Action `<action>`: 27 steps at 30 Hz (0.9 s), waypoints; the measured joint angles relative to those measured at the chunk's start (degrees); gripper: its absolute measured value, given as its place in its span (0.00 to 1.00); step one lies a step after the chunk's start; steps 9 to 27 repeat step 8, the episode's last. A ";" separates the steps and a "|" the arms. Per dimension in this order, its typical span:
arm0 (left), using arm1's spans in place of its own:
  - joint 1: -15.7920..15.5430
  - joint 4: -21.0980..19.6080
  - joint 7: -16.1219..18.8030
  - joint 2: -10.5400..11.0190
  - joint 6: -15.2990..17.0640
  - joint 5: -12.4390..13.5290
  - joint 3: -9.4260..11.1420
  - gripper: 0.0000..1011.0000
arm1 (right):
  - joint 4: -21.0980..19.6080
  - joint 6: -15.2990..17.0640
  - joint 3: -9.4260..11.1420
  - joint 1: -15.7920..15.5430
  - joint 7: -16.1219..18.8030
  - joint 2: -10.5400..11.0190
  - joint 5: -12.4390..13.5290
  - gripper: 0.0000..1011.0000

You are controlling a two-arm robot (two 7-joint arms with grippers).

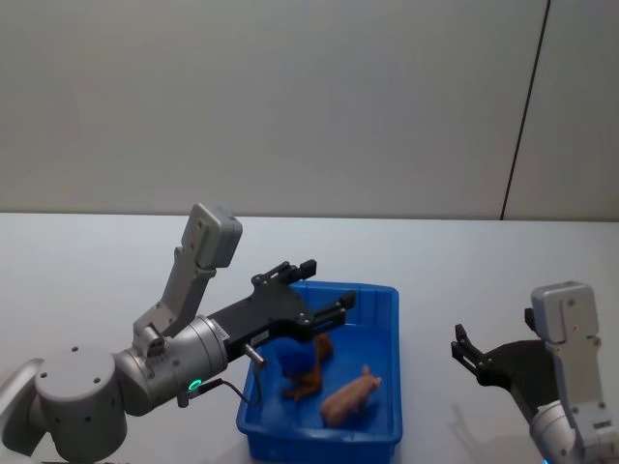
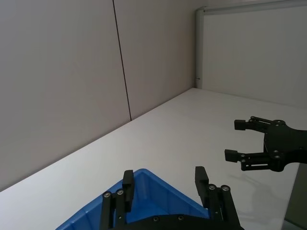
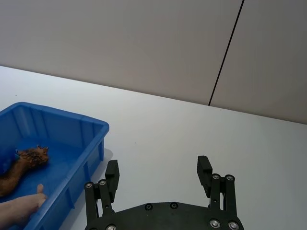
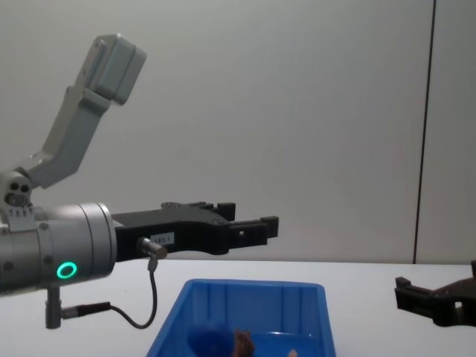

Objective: Pick up the two dolls from the table and place them into the box.

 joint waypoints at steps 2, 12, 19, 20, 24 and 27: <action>0.01 0.08 -0.26 -0.03 -0.16 -0.11 0.07 0.80 | 0.00 0.00 0.00 0.00 0.00 0.00 0.00 0.99; 0.04 0.27 -1.07 -0.13 -0.68 -0.40 0.22 0.96 | 0.00 0.00 0.00 0.00 0.00 0.00 0.00 0.99; 0.04 0.27 -1.07 -0.13 -0.68 -0.40 0.22 0.96 | 0.00 0.00 0.00 0.00 0.00 0.00 0.00 0.99; 0.04 0.27 -1.07 -0.13 -0.68 -0.40 0.22 0.96 | 0.00 0.00 0.00 0.00 0.00 0.00 0.00 0.99; 0.04 0.27 -1.07 -0.13 -0.68 -0.40 0.22 0.96 | 0.00 0.00 0.00 0.00 0.00 0.00 0.00 0.99; 0.04 0.27 -1.07 -0.13 -0.68 -0.40 0.22 0.96 | 0.00 0.00 0.00 0.00 0.00 0.00 0.00 0.99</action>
